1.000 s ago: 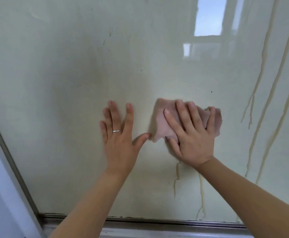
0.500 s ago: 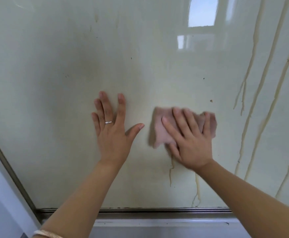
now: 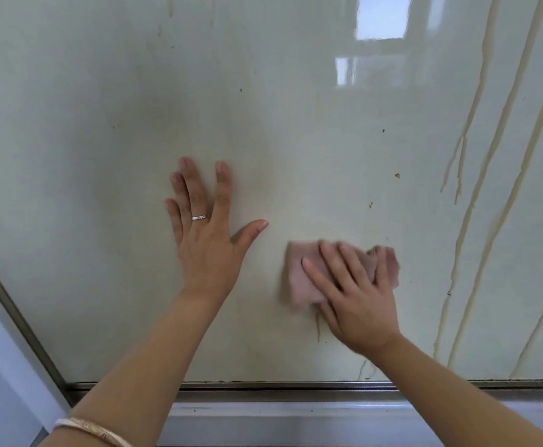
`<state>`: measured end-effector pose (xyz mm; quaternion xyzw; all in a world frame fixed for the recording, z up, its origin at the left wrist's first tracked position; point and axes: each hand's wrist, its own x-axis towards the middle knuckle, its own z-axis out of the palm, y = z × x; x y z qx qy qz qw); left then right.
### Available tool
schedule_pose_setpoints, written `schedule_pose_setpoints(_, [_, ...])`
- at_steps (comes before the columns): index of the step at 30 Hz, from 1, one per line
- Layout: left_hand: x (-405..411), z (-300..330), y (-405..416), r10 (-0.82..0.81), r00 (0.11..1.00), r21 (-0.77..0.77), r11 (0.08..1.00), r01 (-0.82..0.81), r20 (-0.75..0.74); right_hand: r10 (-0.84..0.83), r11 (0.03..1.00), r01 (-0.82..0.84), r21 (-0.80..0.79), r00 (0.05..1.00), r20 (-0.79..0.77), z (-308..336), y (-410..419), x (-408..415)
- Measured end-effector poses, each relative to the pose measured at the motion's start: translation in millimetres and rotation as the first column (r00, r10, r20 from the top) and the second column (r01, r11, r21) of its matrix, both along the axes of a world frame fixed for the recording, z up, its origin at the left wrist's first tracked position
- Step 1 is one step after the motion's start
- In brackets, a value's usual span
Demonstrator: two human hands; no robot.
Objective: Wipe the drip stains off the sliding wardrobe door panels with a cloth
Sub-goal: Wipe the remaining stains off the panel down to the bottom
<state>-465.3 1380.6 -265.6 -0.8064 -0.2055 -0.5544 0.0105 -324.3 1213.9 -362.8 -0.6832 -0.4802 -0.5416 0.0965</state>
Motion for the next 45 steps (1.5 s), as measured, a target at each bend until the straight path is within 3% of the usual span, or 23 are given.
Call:
schedule_pose_setpoints(3, [0.5,0.0,-0.2,0.001,1.000,0.011,1.000,-0.001,0.002,0.041,0.994,-0.033,-0.102,0.996,0.081,1.1,-16.6,9.2])
schedule_pose_setpoints(7, [2.6,0.4,0.6,-0.004,1.000,0.013,1.000,0.004,0.024,0.033,0.991,-0.045,0.126,0.995,0.097,59.4,1.9,15.5])
schedule_pose_setpoints(10, [2.0,-3.6,1.9,-0.001,1.000,0.042,0.999,0.000,0.024,0.017,0.978,-0.036,0.203,0.996,0.092,55.5,14.6,12.9])
schedule_pose_setpoints(15, [-5.6,-63.6,2.4,0.088,0.996,0.103,0.991,-0.085,-0.027,0.044,0.996,-0.052,0.076,0.994,0.104,-15.1,9.0,14.2])
schedule_pose_setpoints(20, [2.7,-109.6,-4.9,0.056,0.998,0.003,0.998,-0.056,0.004,0.024,1.000,-0.024,-0.003,0.999,0.036,-80.7,7.2,3.4])
schedule_pose_setpoints(24, [5.3,-110.9,-3.2,0.041,0.999,-0.031,0.999,-0.040,0.036,0.109,0.989,-0.097,-0.112,0.988,0.106,-71.6,-4.6,13.0])
schedule_pose_setpoints(30, [5.8,-110.3,-2.1,0.013,0.999,-0.042,0.999,-0.011,0.051,0.032,0.994,-0.039,0.105,0.997,0.071,-39.8,16.7,8.5])
schedule_pose_setpoints(33, [3.3,-109.3,-3.5,0.014,0.999,-0.065,0.998,-0.012,0.041,0.043,0.998,-0.040,-0.053,0.998,0.050,-81.0,6.4,3.8])
schedule_pose_setpoints(36, [2.1,-108.1,-6.4,0.000,0.999,-0.086,0.996,0.003,0.033,0.088,0.965,-0.051,-0.256,0.987,0.136,-89.4,-19.7,16.9])
schedule_pose_setpoints(38, [1.9,-108.2,-6.7,0.000,1.000,-0.090,0.996,0.003,0.029,0.101,0.976,-0.070,-0.206,0.984,0.144,-65.2,-21.1,22.2])
schedule_pose_setpoints(42, [2.1,-108.2,-6.3,-0.003,0.999,-0.097,0.995,0.006,0.039,0.027,0.997,-0.032,0.072,0.997,0.076,-29.0,3.3,14.8])
schedule_pose_setpoints(45, [2.4,-108.3,-4.9,-0.013,0.999,-0.096,0.995,0.017,0.038,0.035,0.999,-0.036,0.002,0.998,0.057,-65.8,5.9,10.0])
